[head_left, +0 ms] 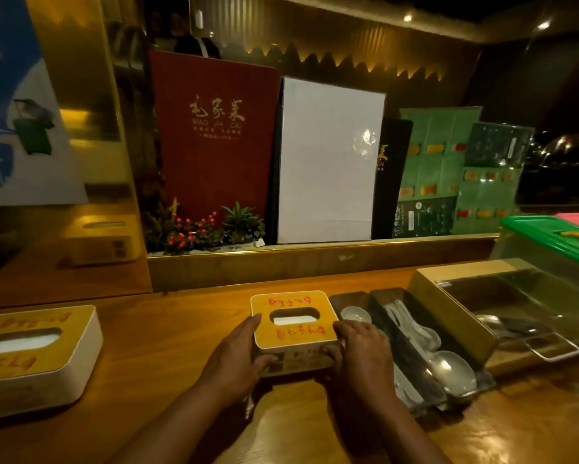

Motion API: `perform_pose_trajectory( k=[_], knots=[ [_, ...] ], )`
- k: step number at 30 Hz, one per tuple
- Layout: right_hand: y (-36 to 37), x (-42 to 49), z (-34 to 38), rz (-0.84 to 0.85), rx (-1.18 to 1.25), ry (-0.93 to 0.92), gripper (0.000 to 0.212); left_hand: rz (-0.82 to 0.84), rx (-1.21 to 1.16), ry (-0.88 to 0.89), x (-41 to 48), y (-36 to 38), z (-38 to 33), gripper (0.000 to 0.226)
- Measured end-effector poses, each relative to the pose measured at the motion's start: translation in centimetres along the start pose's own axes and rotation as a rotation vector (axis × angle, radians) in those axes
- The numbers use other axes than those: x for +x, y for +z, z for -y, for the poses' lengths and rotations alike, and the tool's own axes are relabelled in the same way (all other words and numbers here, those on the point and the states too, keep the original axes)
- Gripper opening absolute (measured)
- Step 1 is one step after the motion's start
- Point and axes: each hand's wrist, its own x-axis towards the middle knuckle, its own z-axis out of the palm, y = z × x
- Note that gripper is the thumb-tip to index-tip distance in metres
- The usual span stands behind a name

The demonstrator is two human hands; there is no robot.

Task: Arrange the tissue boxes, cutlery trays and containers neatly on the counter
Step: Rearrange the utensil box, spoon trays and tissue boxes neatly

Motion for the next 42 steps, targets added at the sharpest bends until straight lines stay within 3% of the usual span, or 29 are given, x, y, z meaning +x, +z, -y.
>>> perform_pose_trajectory(
  k=[11,24,28,32,37,42],
  knots=[
    [0.7,0.6,-2.0,-0.053,0.160,0.047,0.054,-0.030,0.011,-0.028,1.0,1.9,-1.0,0.088],
    [1.0,0.7,-2.2,-0.027,0.181,0.053,0.054,-0.040,-0.010,-0.074,0.6,2.5,-1.2,0.090],
    [1.0,0.4,-1.8,0.019,0.169,0.073,0.059,0.042,-0.053,-0.058,-0.4,1.8,-1.7,0.098],
    [0.9,0.2,0.2,0.056,0.101,0.082,0.077,0.094,-0.051,-0.005,-2.6,-0.5,-0.7,0.106],
    [2.3,-1.5,8.6,-0.051,0.300,-0.243,0.056,-0.014,0.051,-0.041,-5.5,-6.7,3.2,0.088],
    [6.7,-3.6,20.0,0.145,0.434,-0.483,0.054,-0.288,0.209,0.002,-8.9,-15.2,8.4,0.054]
  ],
)
